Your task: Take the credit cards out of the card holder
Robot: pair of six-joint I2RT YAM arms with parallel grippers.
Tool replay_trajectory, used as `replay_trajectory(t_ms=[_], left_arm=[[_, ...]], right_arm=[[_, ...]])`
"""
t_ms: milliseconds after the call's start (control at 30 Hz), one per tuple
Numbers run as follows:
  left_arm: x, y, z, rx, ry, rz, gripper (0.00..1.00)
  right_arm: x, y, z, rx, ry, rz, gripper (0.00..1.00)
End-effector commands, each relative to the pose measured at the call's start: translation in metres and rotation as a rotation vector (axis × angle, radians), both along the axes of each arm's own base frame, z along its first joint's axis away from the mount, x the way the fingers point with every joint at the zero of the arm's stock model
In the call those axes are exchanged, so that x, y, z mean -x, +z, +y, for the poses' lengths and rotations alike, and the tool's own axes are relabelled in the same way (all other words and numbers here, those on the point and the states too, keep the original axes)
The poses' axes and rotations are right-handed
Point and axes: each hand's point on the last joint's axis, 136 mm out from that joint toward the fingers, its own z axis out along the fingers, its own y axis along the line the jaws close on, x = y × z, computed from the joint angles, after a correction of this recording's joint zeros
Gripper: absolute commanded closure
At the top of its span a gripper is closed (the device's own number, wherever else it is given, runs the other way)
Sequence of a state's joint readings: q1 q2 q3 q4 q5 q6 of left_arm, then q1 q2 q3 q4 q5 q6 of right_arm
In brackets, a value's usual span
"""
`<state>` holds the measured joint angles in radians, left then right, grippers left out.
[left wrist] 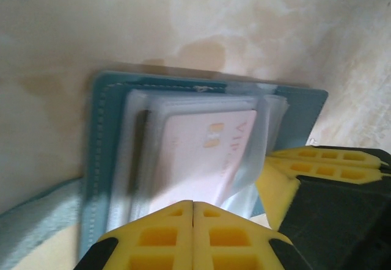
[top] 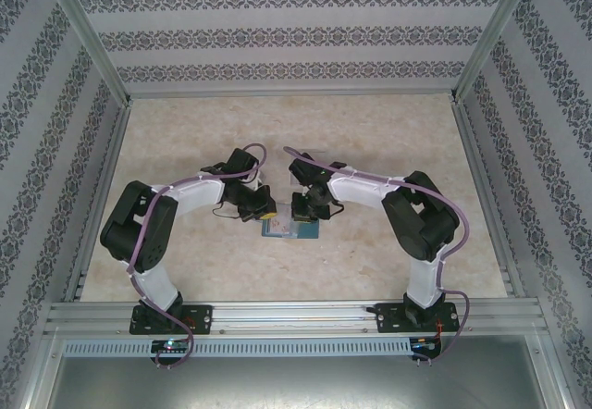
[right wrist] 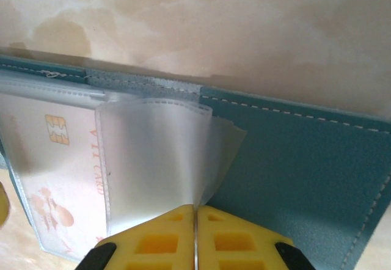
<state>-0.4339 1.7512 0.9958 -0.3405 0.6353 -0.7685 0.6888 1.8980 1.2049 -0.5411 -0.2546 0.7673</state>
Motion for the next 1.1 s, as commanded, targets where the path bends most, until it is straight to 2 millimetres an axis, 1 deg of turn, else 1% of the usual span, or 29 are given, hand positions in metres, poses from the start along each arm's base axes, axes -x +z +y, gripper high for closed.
replay_trajectory(t_ms=[0, 167, 300, 767, 867, 933, 1067], left_arm=[[-0.005, 0.003, -0.017, 0.035, -0.01, -0.001, 0.95], [-0.003, -0.004, -0.018, 0.016, -0.02, 0.016, 0.95], [-0.001, -0.01, -0.019, -0.005, -0.032, 0.031, 0.95], [0.0, -0.016, -0.031, -0.043, -0.093, 0.057, 0.95], [0.0, -0.015, -0.035, -0.04, -0.103, 0.056, 0.95], [0.001, -0.014, -0.036, -0.039, -0.107, 0.057, 0.95], [0.001, -0.012, -0.038, -0.037, -0.11, 0.055, 0.95]], right_arm=[[-0.004, 0.005, 0.002, -0.066, -0.038, -0.01, 0.91], [-0.004, 0.002, -0.002, -0.079, -0.048, -0.009, 0.91], [-0.005, 0.005, -0.001, -0.116, -0.06, -0.018, 0.9], [-0.004, 0.004, -0.003, -0.149, -0.071, -0.023, 0.89], [-0.004, 0.005, -0.004, -0.157, -0.075, -0.026, 0.89], [-0.005, 0.008, -0.005, -0.169, -0.082, -0.035, 0.87], [-0.009, 0.019, -0.009, -0.191, -0.105, -0.063, 0.74]])
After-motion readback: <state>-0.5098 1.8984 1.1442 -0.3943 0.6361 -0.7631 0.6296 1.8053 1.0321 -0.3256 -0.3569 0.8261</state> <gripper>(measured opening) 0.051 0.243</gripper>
